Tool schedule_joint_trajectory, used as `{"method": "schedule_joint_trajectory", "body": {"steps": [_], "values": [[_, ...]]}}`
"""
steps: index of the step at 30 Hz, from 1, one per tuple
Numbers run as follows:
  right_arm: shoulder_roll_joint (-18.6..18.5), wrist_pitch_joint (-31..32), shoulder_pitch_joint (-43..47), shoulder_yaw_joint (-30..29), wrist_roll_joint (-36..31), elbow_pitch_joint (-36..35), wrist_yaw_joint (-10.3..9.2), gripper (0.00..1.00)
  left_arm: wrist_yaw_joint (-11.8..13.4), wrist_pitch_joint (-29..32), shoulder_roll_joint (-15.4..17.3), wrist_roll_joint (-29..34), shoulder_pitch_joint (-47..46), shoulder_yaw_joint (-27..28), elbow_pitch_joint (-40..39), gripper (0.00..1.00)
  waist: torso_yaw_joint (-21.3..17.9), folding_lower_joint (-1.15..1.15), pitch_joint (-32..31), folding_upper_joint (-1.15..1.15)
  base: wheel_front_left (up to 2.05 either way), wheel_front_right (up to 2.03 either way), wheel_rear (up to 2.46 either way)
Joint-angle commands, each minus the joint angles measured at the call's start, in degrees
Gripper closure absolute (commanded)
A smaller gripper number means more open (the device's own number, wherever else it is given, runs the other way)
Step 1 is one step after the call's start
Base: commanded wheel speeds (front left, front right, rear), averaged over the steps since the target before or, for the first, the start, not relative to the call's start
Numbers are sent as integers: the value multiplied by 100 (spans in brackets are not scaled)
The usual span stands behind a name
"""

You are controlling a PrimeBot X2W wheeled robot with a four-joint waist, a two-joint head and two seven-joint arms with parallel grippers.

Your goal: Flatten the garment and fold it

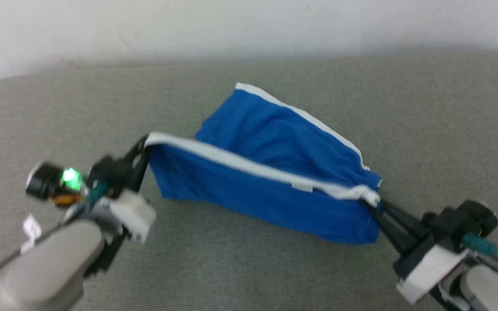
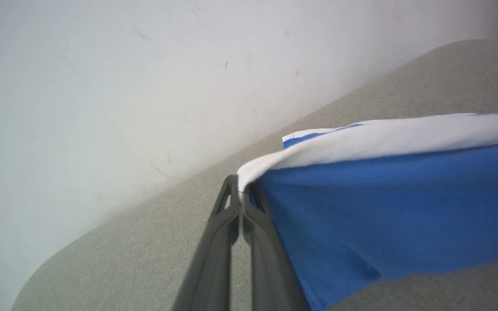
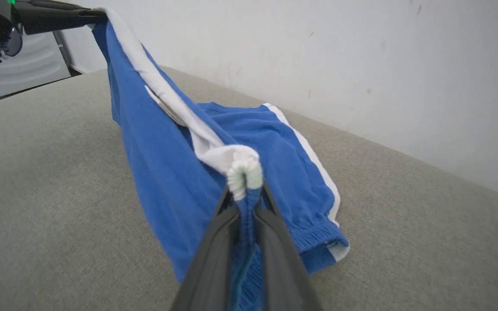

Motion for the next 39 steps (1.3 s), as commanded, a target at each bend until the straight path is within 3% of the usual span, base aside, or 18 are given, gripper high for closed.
{"method": "schedule_joint_trajectory", "body": {"steps": [1,7,14,22,26,27,29,30,31,35,39], "values": [[97,28,-175,-105,-37,53,-12,100,-131,79,-101,127,-356,-21,179,100,-411,-1,562,0,0,0,0],[464,224,-788,-432,-180,471,-12,100,-807,347,-589,400,-1721,-115,1223,100,-755,-1,1260,0,0,0,0],[901,457,-1595,-316,-266,1069,-12,100,-1501,608,-1084,621,-2841,-339,2718,100,-1115,-1,1878,0,0,0,0],[1106,542,-2228,143,-190,1723,-12,100,-2228,918,-1590,693,-3345,-696,4261,100,-1315,-1,2136,0,0,0,0],[1142,385,-2327,216,-139,1757,-12,100,-2386,938,-1680,709,-3413,-812,4671,100,-1346,-1,2078,0,0,0,0],[1147,339,-2335,204,-119,1754,-12,77,-2429,940,-1708,677,-3408,-824,4786,100,-1343,-1,2033,0,0,0,0],[1124,284,-2314,198,-126,1706,-12,66,-2499,968,-1764,623,-3395,-864,4990,100,-1319,-1,1913,0,0,0,0],[1112,264,-2287,165,-127,1662,-12,51,-2532,993,-1791,593,-3389,-890,5074,65,-1304,-1,1840,0,0,0,0],[1093,240,-2255,112,-139,1592,-12,0,-2552,934,-1808,587,-3420,-907,5116,0,-1282,-1,1767,0,0,0,0],[971,172,-2014,-266,-294,1190,-12,0,-2606,764,-1843,506,-3597,-933,5236,0,-1164,-1,1436,0,0,0,0],[896,263,-1603,-715,-476,677,-12,0,-2633,967,-1857,260,-3826,-975,5178,0,-1049,-1,1151,0,0,0,0]]}}
